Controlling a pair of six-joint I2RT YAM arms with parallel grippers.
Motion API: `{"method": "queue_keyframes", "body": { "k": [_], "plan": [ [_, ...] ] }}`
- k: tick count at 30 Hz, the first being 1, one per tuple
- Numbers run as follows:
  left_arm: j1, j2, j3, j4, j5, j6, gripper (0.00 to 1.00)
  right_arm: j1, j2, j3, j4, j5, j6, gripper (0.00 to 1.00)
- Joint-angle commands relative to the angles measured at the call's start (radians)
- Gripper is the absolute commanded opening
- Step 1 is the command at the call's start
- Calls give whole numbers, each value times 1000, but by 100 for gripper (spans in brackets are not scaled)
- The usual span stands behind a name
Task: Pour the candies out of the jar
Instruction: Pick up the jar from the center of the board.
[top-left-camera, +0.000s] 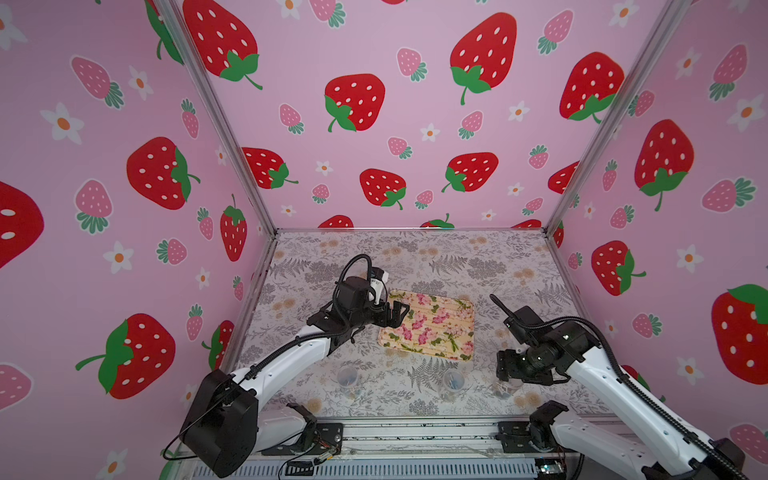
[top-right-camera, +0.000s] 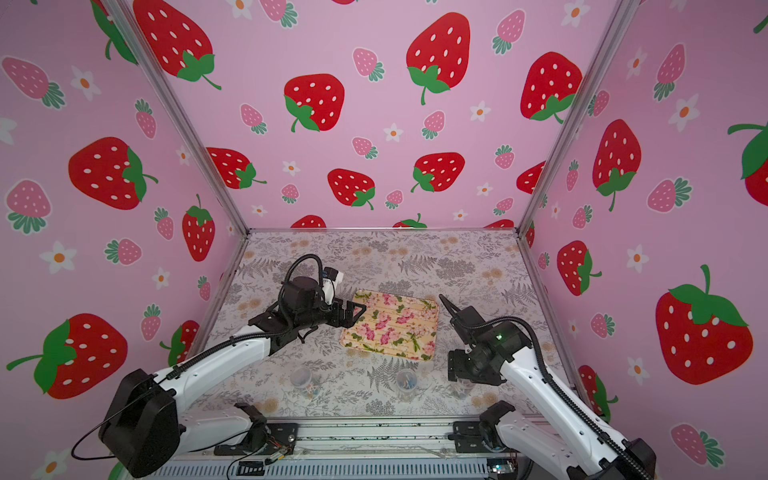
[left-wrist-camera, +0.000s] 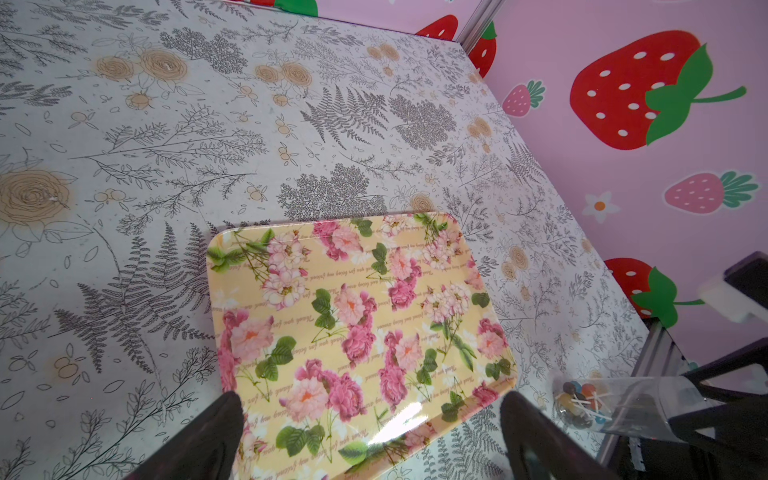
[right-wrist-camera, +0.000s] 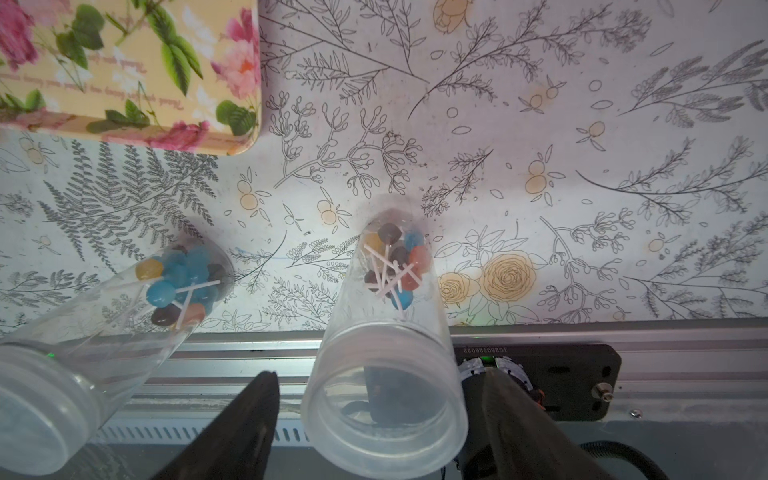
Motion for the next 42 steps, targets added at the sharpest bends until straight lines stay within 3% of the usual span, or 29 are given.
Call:
{"method": "queue_keyframes", "body": {
  "k": [1,7,23,27,31,35,42],
  "plan": [
    [-6,-16,-6,9,4,-10,99,10,-13,-24,-35,-2,22,77],
    [-7,-18,-8,8,5,-9,99,17,-4,-34,-18,2,27,72],
    [-6,-43,-1,16,28,7,99,17,3,65,30,6,-15,44],
    [-6,-50,29,31,194,65,99,7,100,215,64,-22,-120,42],
    [-6,-42,135,-114,383,216,99,-35,269,427,147,-145,-273,41],
    [-3,-74,233,-256,441,365,99,-41,425,658,188,-272,-394,41],
    [41,-132,288,-275,546,476,100,-41,545,856,271,-559,-504,41]
  ]
}}
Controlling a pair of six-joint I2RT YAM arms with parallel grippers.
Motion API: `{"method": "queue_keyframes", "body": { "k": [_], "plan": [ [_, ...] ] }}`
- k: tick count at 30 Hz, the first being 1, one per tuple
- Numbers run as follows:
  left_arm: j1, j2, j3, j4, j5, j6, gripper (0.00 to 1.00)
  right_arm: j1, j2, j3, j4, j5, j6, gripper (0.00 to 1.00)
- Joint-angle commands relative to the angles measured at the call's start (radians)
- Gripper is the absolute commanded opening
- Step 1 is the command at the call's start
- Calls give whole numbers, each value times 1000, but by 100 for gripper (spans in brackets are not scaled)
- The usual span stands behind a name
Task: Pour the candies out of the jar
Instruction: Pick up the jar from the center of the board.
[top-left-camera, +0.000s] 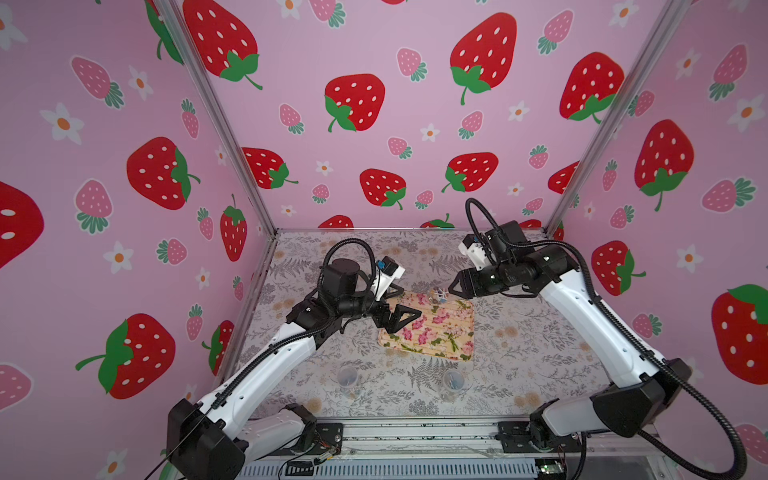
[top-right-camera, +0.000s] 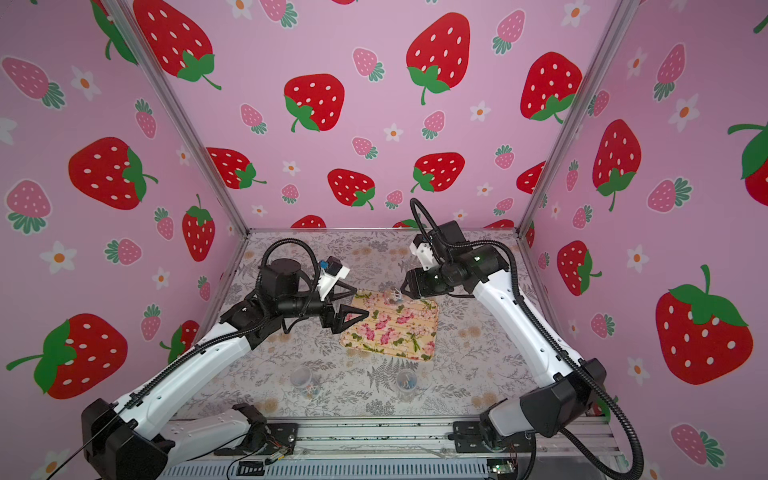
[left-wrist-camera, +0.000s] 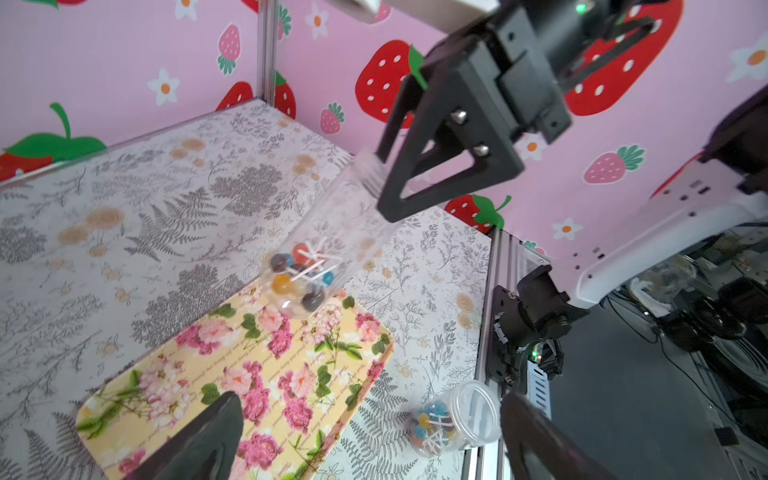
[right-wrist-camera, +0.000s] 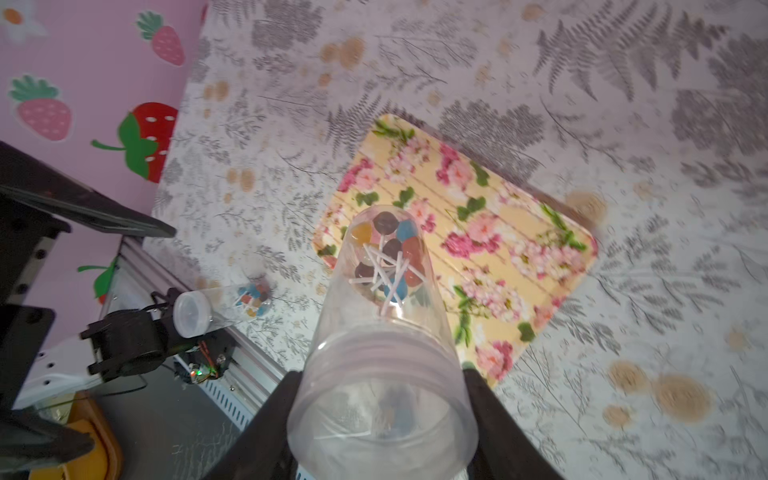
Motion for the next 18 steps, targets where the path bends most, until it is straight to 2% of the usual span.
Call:
{"method": "queue_keyframes", "body": {
  "k": [1,5,9,13,18],
  "plan": [
    [33,1,60,-64,122,114,98,-2,18,78,27,-209,-117,41],
    [78,39,132,-131,210,153,100,-3,28,119,8,-273,-174,41],
    [84,89,208,-206,278,224,100,-2,40,120,33,-367,-193,41],
    [83,140,278,-314,307,296,100,4,52,126,48,-436,-206,40],
    [78,169,281,-328,328,324,99,21,71,158,18,-474,-241,40]
  ]
}}
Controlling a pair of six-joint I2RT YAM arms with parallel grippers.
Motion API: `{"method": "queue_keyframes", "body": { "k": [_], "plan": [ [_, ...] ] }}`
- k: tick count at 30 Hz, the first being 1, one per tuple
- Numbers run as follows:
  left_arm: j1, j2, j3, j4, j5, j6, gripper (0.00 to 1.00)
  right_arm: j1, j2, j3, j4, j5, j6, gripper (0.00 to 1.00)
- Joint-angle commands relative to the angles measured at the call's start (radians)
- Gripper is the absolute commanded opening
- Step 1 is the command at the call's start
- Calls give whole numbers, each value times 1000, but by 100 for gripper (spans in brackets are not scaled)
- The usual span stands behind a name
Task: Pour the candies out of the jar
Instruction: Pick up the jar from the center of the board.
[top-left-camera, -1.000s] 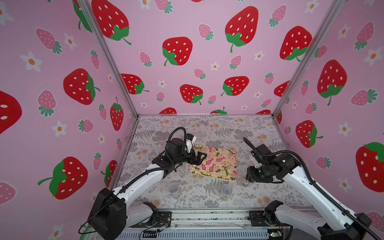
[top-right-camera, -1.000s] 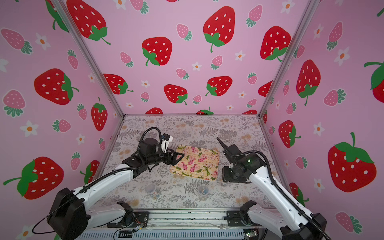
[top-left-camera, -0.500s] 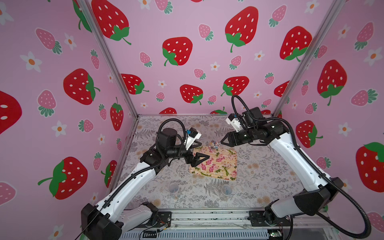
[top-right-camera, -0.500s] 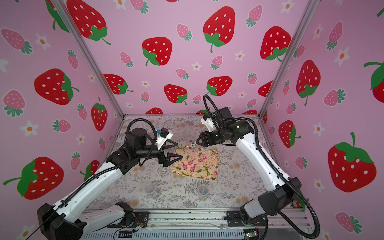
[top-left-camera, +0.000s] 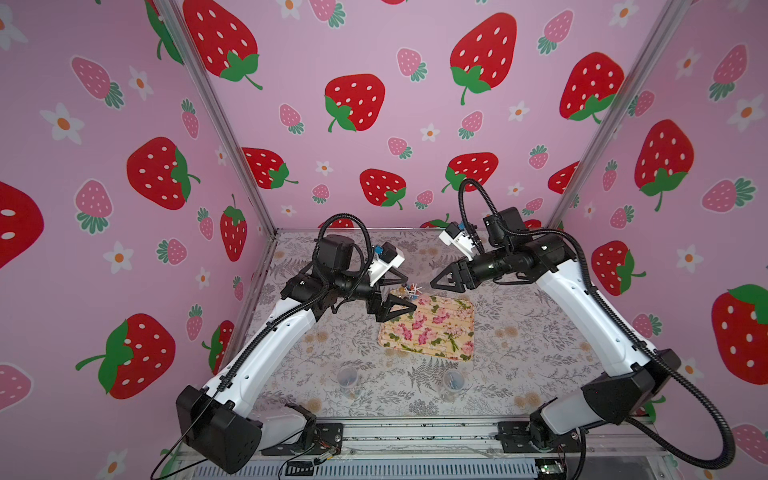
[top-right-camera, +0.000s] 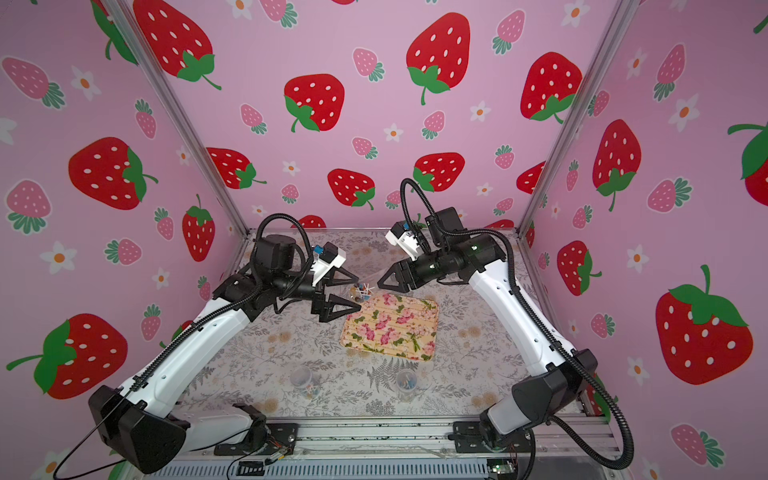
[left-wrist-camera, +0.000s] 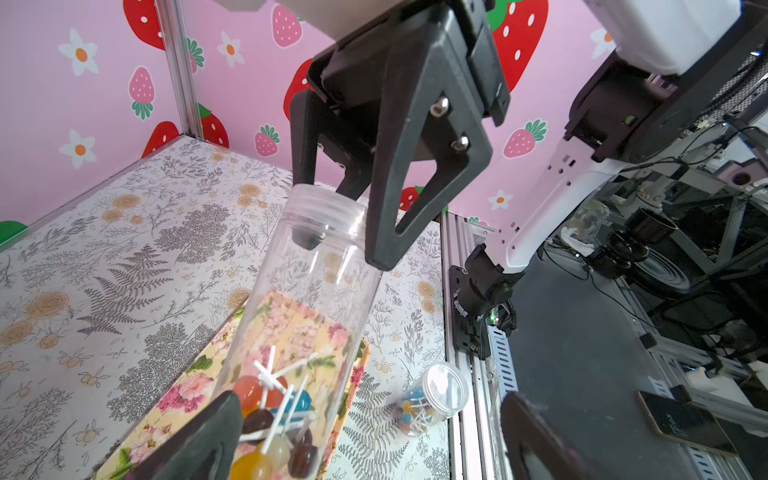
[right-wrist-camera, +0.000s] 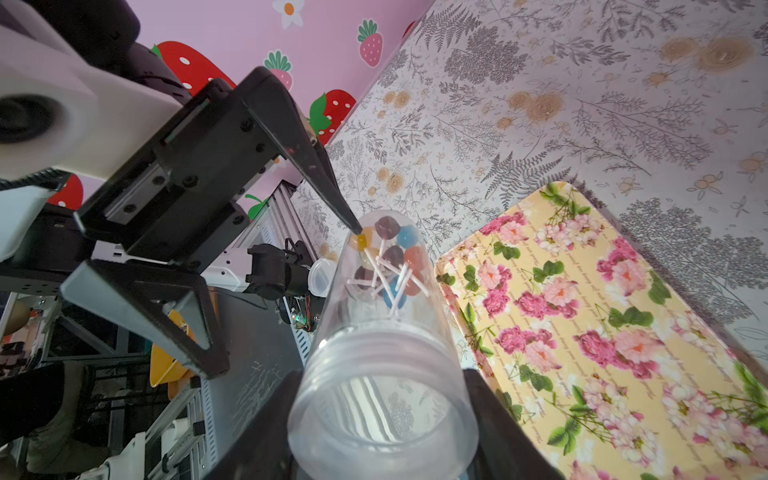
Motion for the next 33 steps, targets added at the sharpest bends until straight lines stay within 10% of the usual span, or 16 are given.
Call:
{"method": "queue_keyframes", "body": {
  "k": [1,20,33],
  "plan": [
    [-8,17,25,-69,59,63,99,19,9,56,1,-99,-70,40],
    [-68,75,17,-69,65,108,87,32,-11,64,9,-142,-83,39],
    [-99,62,-5,-14,54,64,51,31,-17,52,44,-132,-63,42]
  ]
}}
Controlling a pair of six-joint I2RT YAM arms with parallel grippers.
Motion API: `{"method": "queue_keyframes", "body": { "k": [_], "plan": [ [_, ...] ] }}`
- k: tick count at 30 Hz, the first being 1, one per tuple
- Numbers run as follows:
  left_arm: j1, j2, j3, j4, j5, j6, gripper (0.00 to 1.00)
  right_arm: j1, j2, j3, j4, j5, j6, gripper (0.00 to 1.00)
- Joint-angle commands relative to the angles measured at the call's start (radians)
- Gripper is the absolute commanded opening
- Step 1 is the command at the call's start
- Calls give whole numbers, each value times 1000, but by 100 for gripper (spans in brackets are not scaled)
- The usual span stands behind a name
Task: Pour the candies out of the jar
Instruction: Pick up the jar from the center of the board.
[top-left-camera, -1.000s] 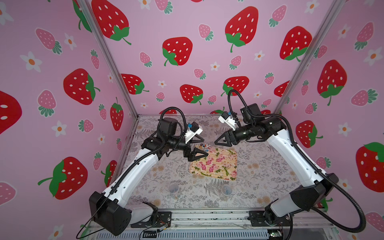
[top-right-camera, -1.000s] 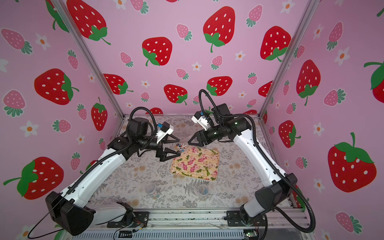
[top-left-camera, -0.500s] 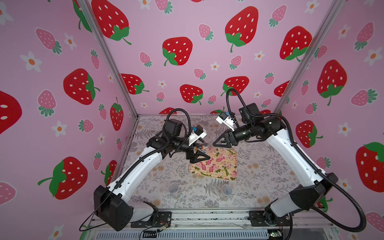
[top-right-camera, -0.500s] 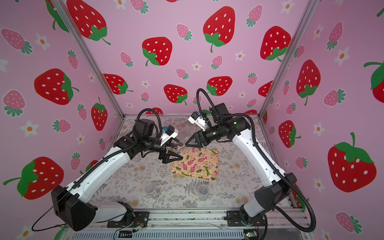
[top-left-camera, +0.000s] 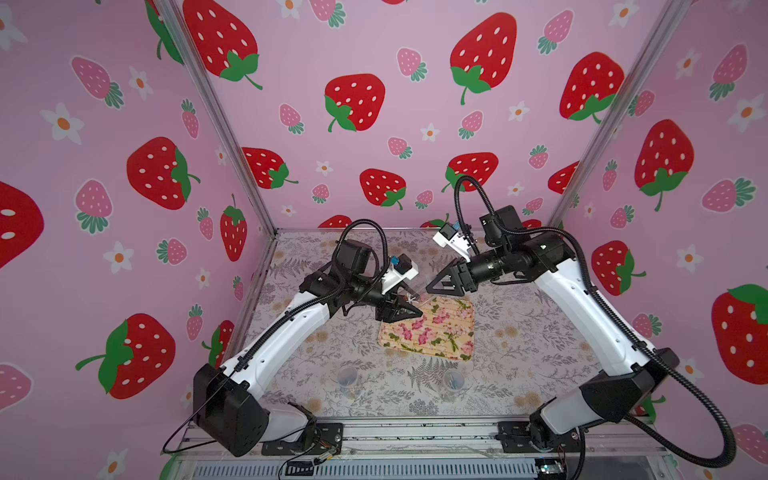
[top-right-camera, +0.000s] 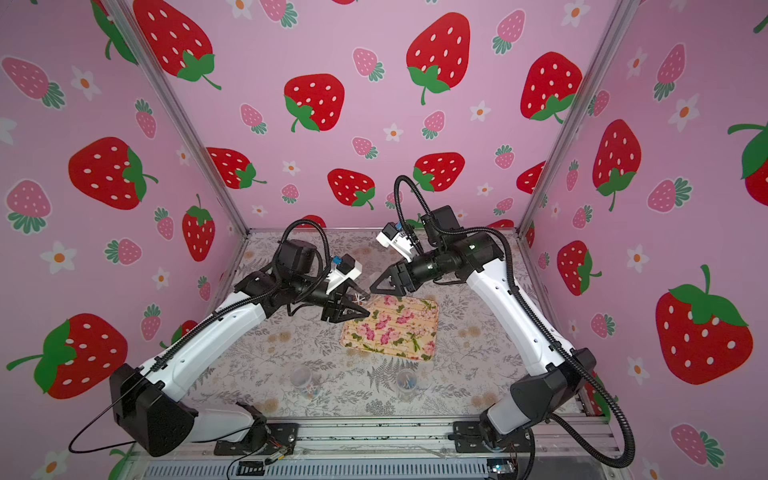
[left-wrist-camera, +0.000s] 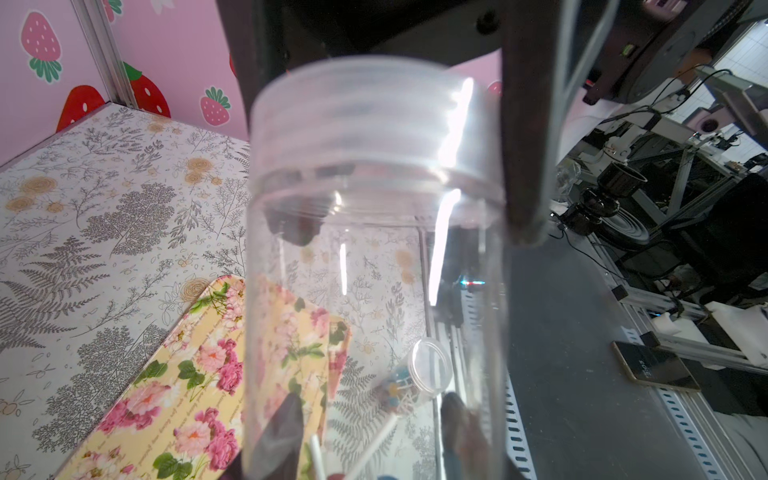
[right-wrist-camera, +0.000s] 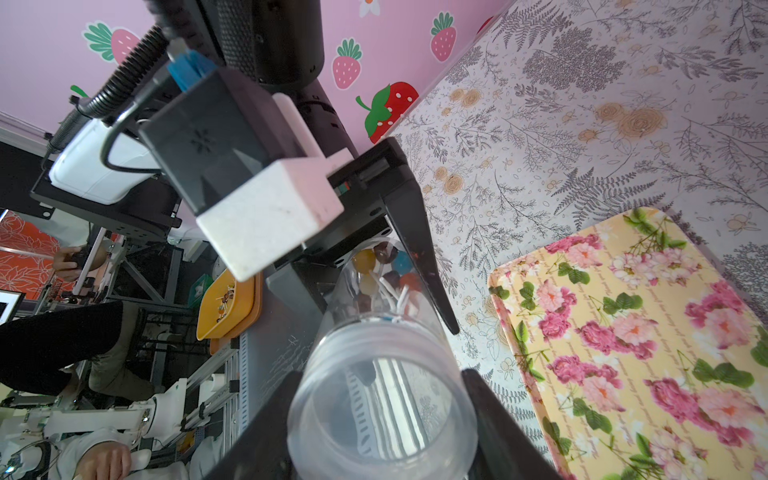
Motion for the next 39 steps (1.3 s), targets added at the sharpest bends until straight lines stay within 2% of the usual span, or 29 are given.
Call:
{"method": "queue_keyframes", "body": {
  "k": [1,11,19,23,25,27,39],
  "plan": [
    [-30,-22,-11,33,36,-31,49,4,-20,13,69,-1,-19,42],
    [-44,-57,-84,177,-9,-137,41,3,-25,2,96,9,-6,43],
    [-44,-62,-109,237,-29,-187,39,4,-31,-19,138,32,23,51],
    [-44,-77,-147,312,-43,-230,39,4,-72,-91,282,48,111,73],
    [-44,-85,-165,346,-56,-252,39,3,-97,-131,338,88,148,82],
    [-44,-91,-183,386,-76,-280,39,3,-124,-160,370,135,175,98],
    [-46,-144,-335,649,-201,-457,39,4,-313,-438,700,493,425,100]
  ]
}}
